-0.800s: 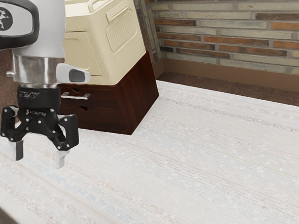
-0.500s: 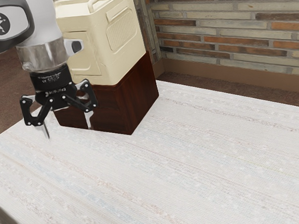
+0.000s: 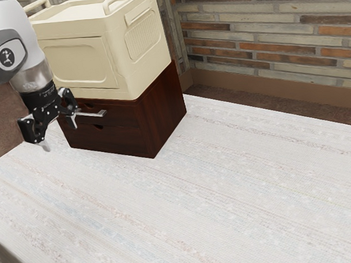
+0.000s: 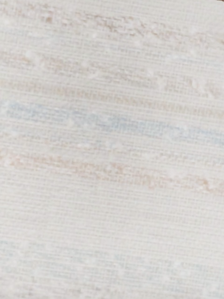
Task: Pull the drawer handle with one arm to open the drawer
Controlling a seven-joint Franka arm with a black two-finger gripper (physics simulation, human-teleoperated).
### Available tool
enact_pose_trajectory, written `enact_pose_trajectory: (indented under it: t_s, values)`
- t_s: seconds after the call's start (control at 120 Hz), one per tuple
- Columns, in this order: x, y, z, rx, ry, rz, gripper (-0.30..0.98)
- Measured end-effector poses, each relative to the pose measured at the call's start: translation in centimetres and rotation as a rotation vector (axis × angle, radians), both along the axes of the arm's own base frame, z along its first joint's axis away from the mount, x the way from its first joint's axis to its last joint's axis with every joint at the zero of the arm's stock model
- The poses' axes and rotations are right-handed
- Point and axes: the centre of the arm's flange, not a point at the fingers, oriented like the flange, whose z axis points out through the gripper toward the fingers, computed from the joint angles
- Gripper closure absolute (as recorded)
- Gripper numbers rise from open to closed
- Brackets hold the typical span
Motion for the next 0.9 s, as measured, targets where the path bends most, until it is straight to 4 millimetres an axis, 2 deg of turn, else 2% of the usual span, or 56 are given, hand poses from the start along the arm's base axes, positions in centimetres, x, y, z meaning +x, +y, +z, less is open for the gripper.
enact_pose_trajectory:
  t_s: [0.075,0.208,0.408,0.525,0.708,0.9]
  values:
    - [1.3,1.3,-0.4,0.026,-0.046,0.037,0.00]
    - [2.1,2.9,-0.3,0.059,-0.115,0.097,0.00]
    - [3.2,5.4,-1.8,0.076,-0.164,0.170,0.00]
    - [4.6,6.8,-3.3,0.081,-0.176,0.198,0.00]
    - [6.4,7.5,-4.1,0.092,-0.205,0.211,0.00]
    - [7.4,8.3,-5.4,0.096,-0.217,0.226,0.00]
